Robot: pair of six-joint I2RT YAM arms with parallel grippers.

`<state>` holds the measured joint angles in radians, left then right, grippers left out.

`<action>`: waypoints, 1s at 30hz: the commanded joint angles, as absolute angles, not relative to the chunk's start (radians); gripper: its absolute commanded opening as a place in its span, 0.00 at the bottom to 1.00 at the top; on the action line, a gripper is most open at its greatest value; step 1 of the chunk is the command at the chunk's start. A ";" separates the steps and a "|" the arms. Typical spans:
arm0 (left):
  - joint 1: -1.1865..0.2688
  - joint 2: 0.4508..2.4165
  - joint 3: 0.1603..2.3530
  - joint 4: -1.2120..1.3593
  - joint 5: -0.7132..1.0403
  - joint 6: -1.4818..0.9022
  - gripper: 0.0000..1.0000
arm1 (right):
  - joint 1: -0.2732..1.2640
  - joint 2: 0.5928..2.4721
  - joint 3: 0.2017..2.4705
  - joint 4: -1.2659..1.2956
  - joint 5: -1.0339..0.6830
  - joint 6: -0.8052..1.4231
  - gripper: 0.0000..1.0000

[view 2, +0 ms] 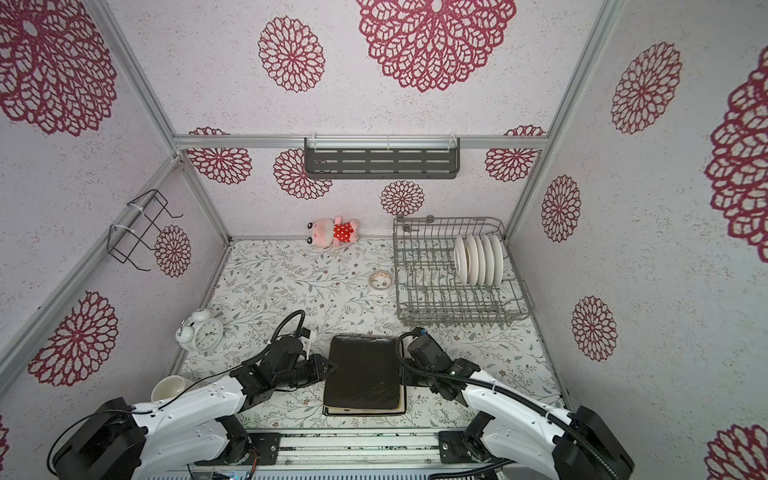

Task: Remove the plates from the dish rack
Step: 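Press the plate stack edges with both grippers to square it up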

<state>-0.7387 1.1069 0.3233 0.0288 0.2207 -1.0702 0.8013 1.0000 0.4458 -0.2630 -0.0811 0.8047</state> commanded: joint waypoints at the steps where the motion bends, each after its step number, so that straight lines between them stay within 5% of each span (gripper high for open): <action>1: -0.754 1.141 0.289 -0.172 0.140 -1.035 0.22 | 0.798 1.001 0.468 -0.280 -0.062 0.796 0.35; 26: -0.854 1.209 0.388 -0.273 0.049 -1.005 0.25 | 0.799 0.991 0.478 -0.290 -0.053 0.788 0.32; 30: -0.858 1.162 0.393 -0.325 0.002 -1.033 0.45 | 0.799 0.944 0.494 -0.357 0.018 0.772 0.63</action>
<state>-0.8509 1.1622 0.4366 -0.0952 0.0803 -1.0183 0.8013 0.9897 0.4503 -0.2966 -0.0536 0.7994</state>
